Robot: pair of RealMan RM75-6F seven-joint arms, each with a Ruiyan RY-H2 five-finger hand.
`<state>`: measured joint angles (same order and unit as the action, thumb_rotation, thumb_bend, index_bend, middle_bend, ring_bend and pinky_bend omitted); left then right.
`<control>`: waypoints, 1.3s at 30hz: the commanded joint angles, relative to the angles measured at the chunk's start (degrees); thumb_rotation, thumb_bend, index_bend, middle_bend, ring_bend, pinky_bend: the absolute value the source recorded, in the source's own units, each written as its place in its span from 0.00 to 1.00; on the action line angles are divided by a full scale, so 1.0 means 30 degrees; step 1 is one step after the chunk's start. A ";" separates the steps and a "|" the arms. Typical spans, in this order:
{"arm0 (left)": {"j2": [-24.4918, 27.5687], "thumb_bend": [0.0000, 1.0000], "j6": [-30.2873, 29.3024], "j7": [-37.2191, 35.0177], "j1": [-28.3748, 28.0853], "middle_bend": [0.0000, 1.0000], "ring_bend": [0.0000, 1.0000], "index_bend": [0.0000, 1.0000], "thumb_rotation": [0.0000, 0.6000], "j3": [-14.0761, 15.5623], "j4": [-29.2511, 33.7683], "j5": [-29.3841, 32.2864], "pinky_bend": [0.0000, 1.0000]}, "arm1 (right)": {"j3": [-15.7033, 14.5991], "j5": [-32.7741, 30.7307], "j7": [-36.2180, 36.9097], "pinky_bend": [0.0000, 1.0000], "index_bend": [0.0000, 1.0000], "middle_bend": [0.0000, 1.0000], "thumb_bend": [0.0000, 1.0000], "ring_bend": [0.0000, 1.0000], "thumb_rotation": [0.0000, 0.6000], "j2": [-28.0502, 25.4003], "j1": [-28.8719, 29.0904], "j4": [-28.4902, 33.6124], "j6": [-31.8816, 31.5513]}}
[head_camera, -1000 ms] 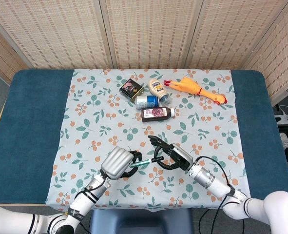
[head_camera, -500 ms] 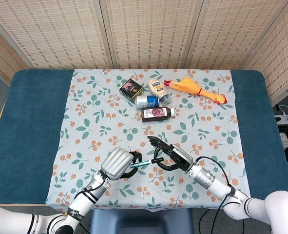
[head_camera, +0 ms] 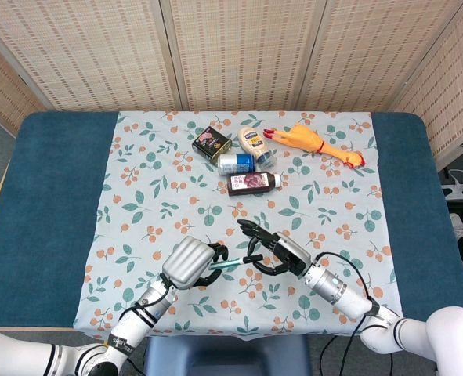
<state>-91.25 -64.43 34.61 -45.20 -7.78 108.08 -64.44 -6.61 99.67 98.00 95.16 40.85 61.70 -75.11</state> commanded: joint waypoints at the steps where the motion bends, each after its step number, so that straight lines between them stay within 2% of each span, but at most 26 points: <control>1: 0.0000 0.40 0.0011 -0.0006 -0.0001 0.87 0.95 0.74 1.00 0.0012 -0.0019 -0.0002 1.00 | -0.0006 0.0018 -0.0002 0.00 0.57 0.00 0.32 0.00 1.00 0.0033 0.0013 -0.0036 -0.0004; 5: 0.0047 0.40 0.0038 0.0011 0.0006 0.88 0.95 0.74 1.00 0.0044 -0.0001 0.0028 1.00 | 0.0091 -0.0079 0.0076 0.00 0.68 0.00 0.39 0.00 1.00 -0.0024 0.0018 0.0096 -0.0034; 11: 0.0146 0.40 0.0055 0.0005 0.0038 0.88 0.95 0.75 1.00 0.0105 0.0021 0.0030 1.00 | 0.0057 -0.0019 0.0080 0.00 0.74 0.00 0.44 0.00 1.00 -0.0199 0.0018 0.0227 -0.0117; 16: 0.0195 0.40 0.0009 -0.0014 0.0061 0.88 0.95 0.75 1.00 0.0095 0.0063 -0.0018 1.00 | 0.0042 -0.0035 -0.0183 0.00 0.74 0.00 0.45 0.00 1.00 -0.0212 -0.0053 0.0247 -0.0159; 18: 0.0227 0.40 -0.0018 -0.0058 0.0075 0.88 0.95 0.75 1.00 0.0065 0.0078 -0.0039 1.00 | 0.0095 -0.0131 -0.0434 0.00 0.71 0.00 0.45 0.00 1.00 -0.0165 -0.0136 0.0262 -0.0185; 23: 0.0290 0.40 0.0004 -0.0142 0.0099 0.88 0.95 0.75 1.00 0.0065 0.0033 -0.0037 1.00 | 0.0066 -0.0163 -0.0627 0.00 0.51 0.00 0.45 0.00 1.00 -0.0144 -0.0245 0.0271 -0.0188; 25: 0.0278 0.40 0.0034 -0.0138 0.0084 0.88 0.95 0.75 1.00 0.0070 0.0015 -0.0042 1.00 | 0.0073 -0.0151 -0.0613 0.00 0.47 0.00 0.45 0.00 1.00 -0.0122 -0.0247 0.0252 -0.0197; 29: 0.0269 0.40 0.0024 -0.0158 0.0072 0.88 0.95 0.74 1.00 0.0042 0.0039 -0.0100 1.00 | 0.0067 -0.0134 -0.0608 0.00 0.43 0.00 0.43 0.00 1.00 -0.0096 -0.0252 0.0206 -0.0180; 33: 0.0259 0.40 0.0017 -0.0130 0.0071 0.88 0.95 0.74 1.00 0.0051 0.0054 -0.0113 1.00 | 0.0072 -0.0094 -0.0638 0.00 0.37 0.00 0.36 0.00 1.00 -0.0078 -0.0244 0.0183 -0.0199; 39: 0.0182 0.40 0.0054 -0.0027 0.0037 0.88 0.95 0.74 1.00 0.0068 0.0017 -0.0037 1.00 | 0.0021 0.0028 -0.0681 0.00 0.36 0.00 0.30 0.00 1.00 -0.0177 -0.0184 0.0344 -0.0202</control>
<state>-90.70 -64.26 34.53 -45.09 -7.57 108.13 -64.55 -6.52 99.73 96.07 94.68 40.29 62.69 -75.72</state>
